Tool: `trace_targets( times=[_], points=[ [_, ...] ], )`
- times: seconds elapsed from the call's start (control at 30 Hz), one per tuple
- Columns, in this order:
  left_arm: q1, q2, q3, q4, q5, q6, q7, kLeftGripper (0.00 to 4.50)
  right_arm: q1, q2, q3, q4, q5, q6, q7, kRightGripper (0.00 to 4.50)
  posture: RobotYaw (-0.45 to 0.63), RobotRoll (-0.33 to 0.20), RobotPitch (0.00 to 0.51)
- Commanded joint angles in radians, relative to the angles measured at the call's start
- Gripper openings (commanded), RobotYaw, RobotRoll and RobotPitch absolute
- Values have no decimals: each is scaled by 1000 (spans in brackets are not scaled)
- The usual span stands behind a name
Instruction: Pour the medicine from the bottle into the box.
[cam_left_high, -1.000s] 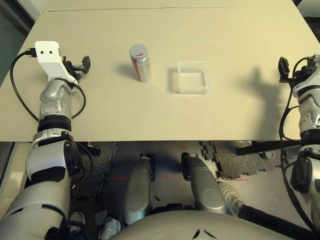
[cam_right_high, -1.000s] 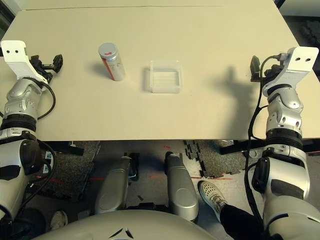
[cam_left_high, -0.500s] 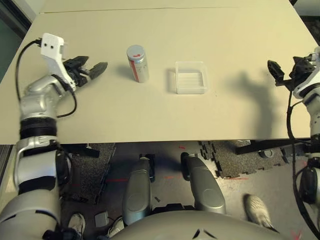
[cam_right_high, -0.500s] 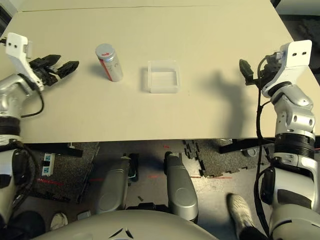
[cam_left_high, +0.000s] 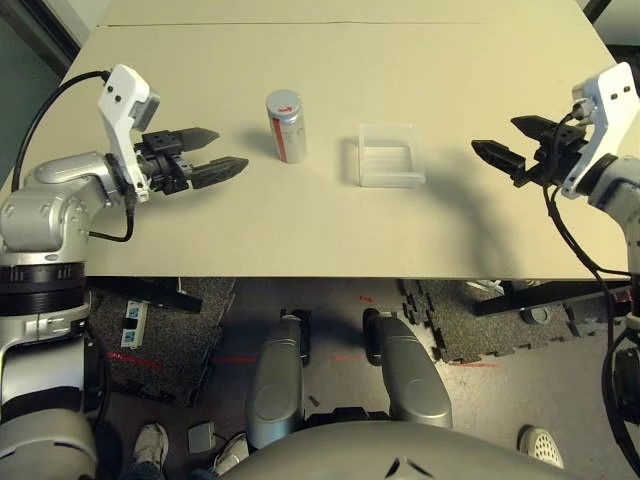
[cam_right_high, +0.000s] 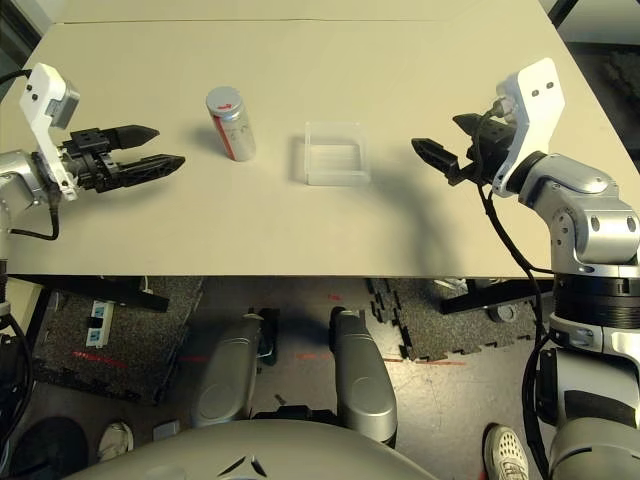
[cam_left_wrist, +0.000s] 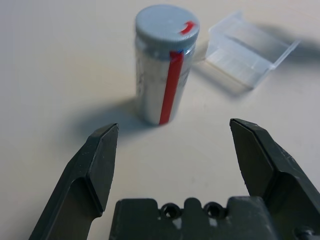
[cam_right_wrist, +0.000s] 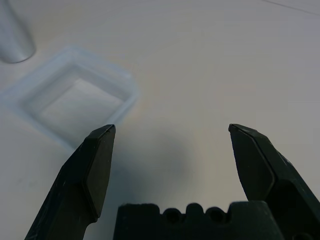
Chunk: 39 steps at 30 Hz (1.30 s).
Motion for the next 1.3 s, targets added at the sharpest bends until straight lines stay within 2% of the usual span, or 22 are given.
trace_targets(
  times=[0.03, 0.33, 0.87, 0.97, 1.07, 1.1, 1.13, 1.3],
  points=[
    [-32, -31, -39, 105, 55, -88, -1, 4461, -1, 7, 16, -32, 6, 22, -1, 4500, -27, 0, 211],
    [-110, -130, -90, 306, 118, -223, -14, 4461, -6, 49, 46, -149, 37, 101, -20, 4500, -86, 0, 220],
    [-191, -268, -86, 506, 182, -376, 43, 4461, -30, 87, 82, -167, 27, 111, -34, 4500, -110, 0, 212],
    [-198, -290, -82, 526, 187, -412, 56, 3879, -31, 89, 81, -165, 25, 107, -34, 4500, -112, 0, 208],
    [-210, -300, -85, 555, 197, -443, 59, 2822, -33, 92, 82, -165, 24, 103, -33, 4500, -113, 0, 203],
    [-214, -303, -88, 559, 200, -458, 54, 2631, -33, 92, 83, -165, 24, 101, -32, 4500, -113, 0, 203],
    [-220, -305, -89, 565, 202, -470, 49, 2508, -33, 92, 83, -164, 24, 99, -31, 4500, -111, 0, 202],
    [-256, -312, -90, 543, 193, -472, 18, 2508, -42, 101, 86, -173, 34, 95, -26, 4500, -105, 0, 200]
  ],
)
